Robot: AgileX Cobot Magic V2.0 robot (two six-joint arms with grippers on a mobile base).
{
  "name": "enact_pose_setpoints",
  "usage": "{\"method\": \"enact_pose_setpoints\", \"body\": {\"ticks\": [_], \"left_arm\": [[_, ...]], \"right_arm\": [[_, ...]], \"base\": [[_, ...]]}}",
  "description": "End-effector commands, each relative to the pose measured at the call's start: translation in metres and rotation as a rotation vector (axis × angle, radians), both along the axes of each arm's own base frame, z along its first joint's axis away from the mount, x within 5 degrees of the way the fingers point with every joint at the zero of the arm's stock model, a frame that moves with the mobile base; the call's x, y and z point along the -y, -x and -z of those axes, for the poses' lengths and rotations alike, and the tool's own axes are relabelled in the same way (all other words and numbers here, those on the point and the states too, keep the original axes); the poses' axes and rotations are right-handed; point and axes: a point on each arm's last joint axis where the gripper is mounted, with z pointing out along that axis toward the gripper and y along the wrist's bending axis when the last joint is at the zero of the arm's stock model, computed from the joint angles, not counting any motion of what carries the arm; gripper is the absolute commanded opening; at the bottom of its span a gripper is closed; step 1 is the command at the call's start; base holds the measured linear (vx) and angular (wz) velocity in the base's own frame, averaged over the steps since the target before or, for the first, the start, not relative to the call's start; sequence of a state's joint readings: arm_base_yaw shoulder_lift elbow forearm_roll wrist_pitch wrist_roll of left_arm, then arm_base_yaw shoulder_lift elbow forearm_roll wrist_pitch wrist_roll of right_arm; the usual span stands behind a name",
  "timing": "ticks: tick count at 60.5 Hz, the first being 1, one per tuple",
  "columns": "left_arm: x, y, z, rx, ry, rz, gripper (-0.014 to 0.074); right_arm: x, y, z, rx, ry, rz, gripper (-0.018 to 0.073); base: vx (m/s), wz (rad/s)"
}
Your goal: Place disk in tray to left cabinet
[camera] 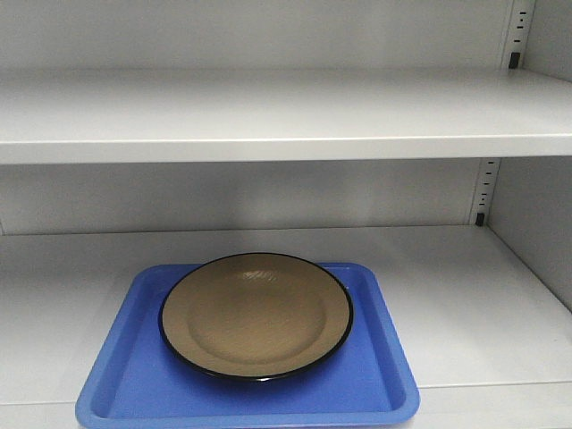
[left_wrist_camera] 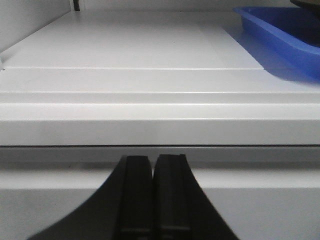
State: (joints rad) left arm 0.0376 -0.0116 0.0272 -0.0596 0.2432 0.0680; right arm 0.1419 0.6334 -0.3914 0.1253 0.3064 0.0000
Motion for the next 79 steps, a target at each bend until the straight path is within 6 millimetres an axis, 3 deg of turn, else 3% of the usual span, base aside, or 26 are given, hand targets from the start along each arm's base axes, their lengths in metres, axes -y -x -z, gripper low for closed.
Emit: {"method": "enact_pose_setpoints", "body": {"ticks": [1,13,30,41,79], "left_arm": [[0.000,-0.001,-0.002,0.082,0.011,-0.001,-0.0006],[0.000,-0.001,-0.002,0.082,0.011,-0.001,-0.0006],[0.000,-0.001,-0.002,0.082,0.011,-0.001,-0.0006],[0.000,-0.001,-0.002,0.082,0.011,-0.001,-0.0006],[0.000,-0.001,-0.002,0.082,0.011,-0.001,-0.0006]], "right_arm": [[0.005,0.014,0.001,0.152,0.073,-0.004,-0.0014],[0.010,0.039,0.030,0.208,0.166,-0.017,-0.0008],[0.012,0.055,0.053,0.407,0.219,-0.029,-0.0008],[0.015,0.067,0.076,0.434,0.190,-0.006,-0.0005],[0.020,0.069,0.072,0.481,0.180,0.094,-0.0006]], "base": [[0.00,0.00],[0.00,0.00],[0.00,0.00],[0.00,0.00],[0.00,0.00]]}}
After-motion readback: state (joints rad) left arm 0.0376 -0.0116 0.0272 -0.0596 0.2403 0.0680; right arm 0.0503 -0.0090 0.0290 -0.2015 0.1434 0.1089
